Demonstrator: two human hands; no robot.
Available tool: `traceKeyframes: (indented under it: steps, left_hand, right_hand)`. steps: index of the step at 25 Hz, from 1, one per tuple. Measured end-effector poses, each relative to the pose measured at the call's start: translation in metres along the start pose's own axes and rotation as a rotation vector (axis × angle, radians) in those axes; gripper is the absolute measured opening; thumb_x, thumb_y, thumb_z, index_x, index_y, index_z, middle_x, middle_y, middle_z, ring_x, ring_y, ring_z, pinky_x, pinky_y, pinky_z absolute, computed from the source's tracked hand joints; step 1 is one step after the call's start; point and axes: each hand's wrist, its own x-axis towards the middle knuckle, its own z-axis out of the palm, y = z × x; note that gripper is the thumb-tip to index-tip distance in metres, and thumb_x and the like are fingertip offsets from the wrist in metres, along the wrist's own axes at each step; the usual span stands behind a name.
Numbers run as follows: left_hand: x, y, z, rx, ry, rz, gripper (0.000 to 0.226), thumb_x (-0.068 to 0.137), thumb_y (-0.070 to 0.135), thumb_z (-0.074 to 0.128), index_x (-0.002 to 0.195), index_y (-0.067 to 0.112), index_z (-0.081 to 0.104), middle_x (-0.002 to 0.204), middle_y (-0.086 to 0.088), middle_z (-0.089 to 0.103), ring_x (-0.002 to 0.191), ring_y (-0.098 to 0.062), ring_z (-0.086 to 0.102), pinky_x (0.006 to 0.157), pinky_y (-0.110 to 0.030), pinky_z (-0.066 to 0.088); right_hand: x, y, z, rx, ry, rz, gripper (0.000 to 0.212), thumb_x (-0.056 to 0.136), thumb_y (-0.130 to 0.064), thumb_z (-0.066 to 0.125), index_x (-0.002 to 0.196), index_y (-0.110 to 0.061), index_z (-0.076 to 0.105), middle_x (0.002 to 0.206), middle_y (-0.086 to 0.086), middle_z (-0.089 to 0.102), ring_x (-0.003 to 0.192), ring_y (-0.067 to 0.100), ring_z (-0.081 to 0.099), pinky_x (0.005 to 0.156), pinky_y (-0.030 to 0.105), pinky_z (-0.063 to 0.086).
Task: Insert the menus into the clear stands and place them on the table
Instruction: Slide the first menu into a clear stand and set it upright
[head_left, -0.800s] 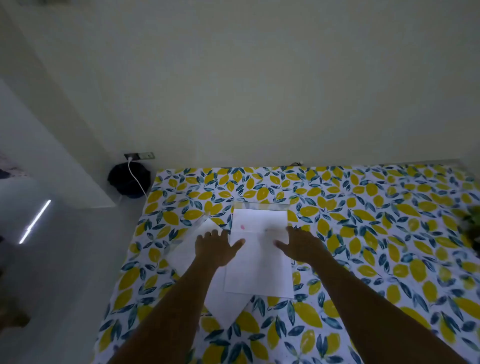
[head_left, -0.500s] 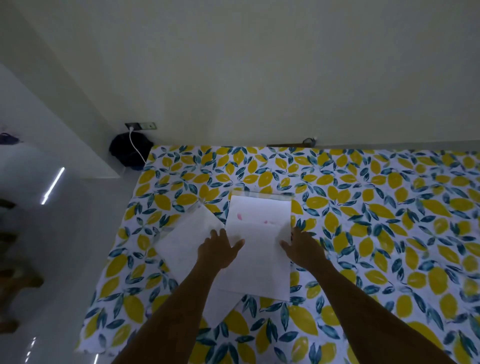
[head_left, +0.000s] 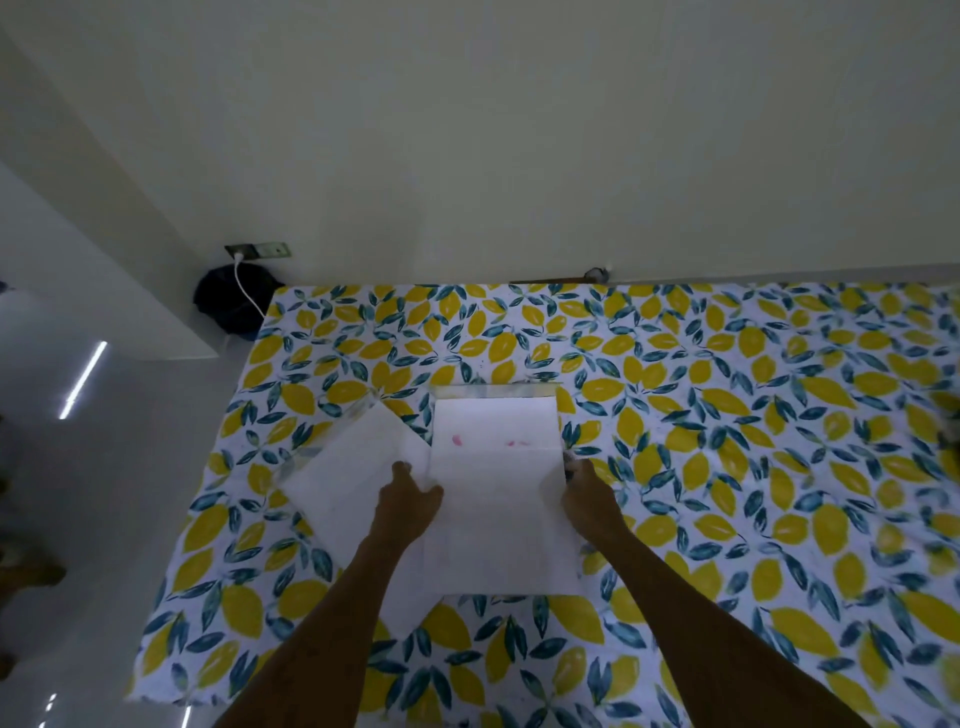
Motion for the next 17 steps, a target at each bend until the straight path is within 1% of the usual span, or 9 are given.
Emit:
traceKeyframes:
  steps: [1, 3, 5, 8, 9, 11, 13, 15, 17]
  left_hand:
    - [-0.005, -0.001, -0.001, -0.017, -0.017, 0.013, 0.058, 0.085, 0.02, 0.064, 0.135, 0.009, 0.037, 0.125, -0.027, 0.058, 0.112, -0.044, 0.059, 0.095, -0.047, 0.05]
    - [-0.022, -0.002, -0.005, -0.012, -0.052, 0.071, 0.054, 0.081, 0.009, 0.058, 0.131, 0.014, 0.04, 0.114, -0.024, 0.065, 0.103, -0.043, 0.063, 0.09, -0.044, 0.053]
    - [-0.039, -0.005, -0.006, 0.045, -0.076, 0.206, 0.048, 0.08, 0.004, 0.056, 0.126, 0.016, 0.048, 0.107, -0.018, 0.071, 0.1, -0.038, 0.066, 0.085, -0.036, 0.052]
    - [-0.073, -0.009, -0.004, 0.084, -0.065, 0.393, 0.038, 0.081, 0.005, 0.06, 0.117, 0.015, 0.063, 0.104, -0.007, 0.074, 0.096, -0.025, 0.069, 0.076, -0.02, 0.047]
    - [-0.083, -0.008, -0.003, 0.07, -0.073, 0.426, 0.032, 0.082, 0.006, 0.06, 0.113, 0.015, 0.066, 0.103, -0.006, 0.074, 0.095, -0.024, 0.069, 0.076, -0.019, 0.048]
    - [-0.105, -0.008, 0.002, 0.028, -0.08, 0.502, 0.025, 0.083, 0.012, 0.057, 0.105, 0.012, 0.068, 0.098, -0.009, 0.073, 0.093, -0.027, 0.069, 0.081, -0.03, 0.055]
    - [-0.119, -0.012, 0.009, 0.035, -0.055, 0.62, 0.035, 0.079, 0.021, 0.052, 0.105, 0.005, 0.07, 0.094, -0.014, 0.074, 0.087, -0.031, 0.07, 0.08, -0.042, 0.057]
    - [-0.125, -0.014, 0.014, 0.034, -0.044, 0.685, 0.032, 0.078, 0.021, 0.055, 0.098, 0.007, 0.075, 0.091, -0.013, 0.076, 0.082, -0.028, 0.071, 0.077, -0.042, 0.058]
    - [-0.126, -0.011, 0.014, -0.005, -0.048, 0.698, 0.025, 0.08, 0.017, 0.062, 0.1, 0.015, 0.077, 0.095, -0.009, 0.077, 0.083, -0.021, 0.071, 0.078, -0.035, 0.058]
  right_hand:
    - [-0.005, 0.005, -0.006, 0.014, 0.014, -0.002, 0.031, 0.089, -0.005, 0.042, 0.119, -0.008, 0.05, 0.109, 0.015, 0.063, 0.103, 0.036, 0.06, 0.072, 0.034, 0.039]
    - [-0.022, 0.018, -0.018, 0.044, 0.071, -0.029, 0.023, 0.092, -0.009, 0.044, 0.112, -0.011, 0.054, 0.107, 0.014, 0.066, 0.099, 0.035, 0.062, 0.073, 0.037, 0.044]
    - [-0.045, 0.031, -0.031, 0.089, 0.123, -0.07, 0.015, 0.092, -0.014, 0.05, 0.103, -0.015, 0.06, 0.106, 0.012, 0.069, 0.095, 0.033, 0.065, 0.078, 0.043, 0.051]
    - [-0.086, 0.049, -0.049, 0.39, 0.155, -0.004, 0.009, 0.084, -0.022, 0.063, 0.08, -0.029, 0.068, 0.095, 0.008, 0.073, 0.082, 0.028, 0.068, 0.072, 0.042, 0.053]
    - [-0.097, 0.055, -0.055, 0.488, 0.16, 0.026, 0.008, 0.081, -0.021, 0.065, 0.078, -0.027, 0.069, 0.092, 0.01, 0.074, 0.077, 0.027, 0.067, 0.069, 0.041, 0.053]
    - [-0.117, 0.062, -0.066, 0.584, 0.159, 0.026, 0.009, 0.078, -0.011, 0.068, 0.082, -0.018, 0.072, 0.092, 0.014, 0.074, 0.073, 0.026, 0.065, 0.067, 0.041, 0.052]
    - [-0.136, 0.065, -0.077, 0.621, 0.163, -0.005, 0.011, 0.076, -0.003, 0.069, 0.084, -0.008, 0.075, 0.087, 0.012, 0.074, 0.073, 0.024, 0.065, 0.069, 0.041, 0.052]
    - [-0.146, 0.065, -0.091, 0.65, 0.153, -0.04, 0.025, 0.077, 0.006, 0.063, 0.079, -0.013, 0.079, 0.087, 0.01, 0.075, 0.076, 0.027, 0.068, 0.074, 0.043, 0.055]
    - [-0.147, 0.065, -0.105, 0.693, 0.102, -0.091, 0.037, 0.078, 0.014, 0.058, 0.081, -0.014, 0.08, 0.094, 0.016, 0.075, 0.086, 0.035, 0.069, 0.081, 0.05, 0.055]
